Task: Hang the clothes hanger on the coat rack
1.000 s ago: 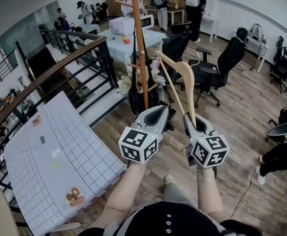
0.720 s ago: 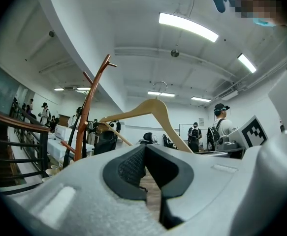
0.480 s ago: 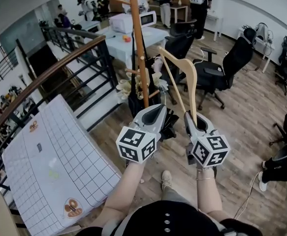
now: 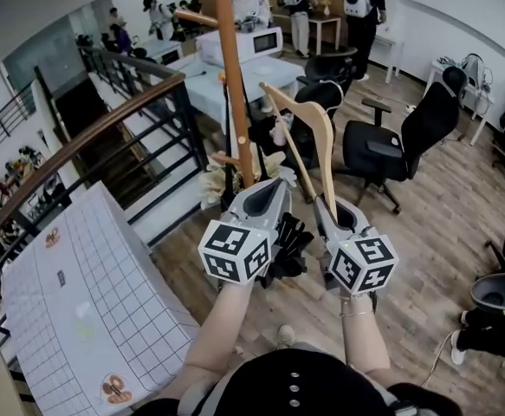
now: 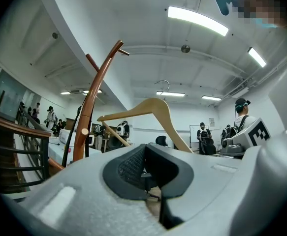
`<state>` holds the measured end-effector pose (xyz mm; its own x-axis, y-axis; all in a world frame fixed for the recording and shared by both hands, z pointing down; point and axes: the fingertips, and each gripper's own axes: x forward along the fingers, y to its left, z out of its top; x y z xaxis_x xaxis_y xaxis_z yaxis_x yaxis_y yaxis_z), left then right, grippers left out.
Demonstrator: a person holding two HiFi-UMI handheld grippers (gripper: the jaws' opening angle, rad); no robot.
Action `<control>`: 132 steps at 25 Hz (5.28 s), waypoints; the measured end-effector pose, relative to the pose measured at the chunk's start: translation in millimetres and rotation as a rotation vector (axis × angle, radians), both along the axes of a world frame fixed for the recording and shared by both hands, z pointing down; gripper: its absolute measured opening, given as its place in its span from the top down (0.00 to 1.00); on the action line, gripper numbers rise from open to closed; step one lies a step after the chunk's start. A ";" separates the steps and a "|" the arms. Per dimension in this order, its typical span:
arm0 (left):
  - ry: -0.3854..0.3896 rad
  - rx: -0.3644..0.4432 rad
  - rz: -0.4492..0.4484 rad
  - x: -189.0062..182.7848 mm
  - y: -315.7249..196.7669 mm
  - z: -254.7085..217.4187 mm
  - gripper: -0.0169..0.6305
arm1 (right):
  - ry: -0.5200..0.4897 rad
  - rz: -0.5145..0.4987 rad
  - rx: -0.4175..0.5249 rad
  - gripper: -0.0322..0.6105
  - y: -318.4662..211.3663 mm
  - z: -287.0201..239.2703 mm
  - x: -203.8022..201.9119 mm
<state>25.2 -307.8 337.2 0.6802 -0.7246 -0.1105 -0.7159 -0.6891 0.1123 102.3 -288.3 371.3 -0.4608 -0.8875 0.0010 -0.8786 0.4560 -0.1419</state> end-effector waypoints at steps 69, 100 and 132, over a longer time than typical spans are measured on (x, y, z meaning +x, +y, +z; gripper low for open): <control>0.034 0.421 0.063 -28.6 -145.4 -231.2 0.98 | 0.082 -0.129 0.357 0.89 -201.2 -256.7 -50.4; 0.034 0.472 -0.015 -60.0 -158.1 -258.1 0.98 | 0.191 -0.120 0.376 0.89 -248.1 -319.4 -84.0; 0.086 0.333 0.018 -55.7 -161.2 -189.6 0.98 | 0.120 -0.161 0.447 0.76 -195.9 -282.3 -74.8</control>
<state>-30.5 -469.0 147.6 0.6704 -0.6273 -0.3964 -0.7012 -0.7103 -0.0618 27.5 -484.2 89.0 -0.6123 -0.7305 -0.3024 -0.7900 0.5807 0.1968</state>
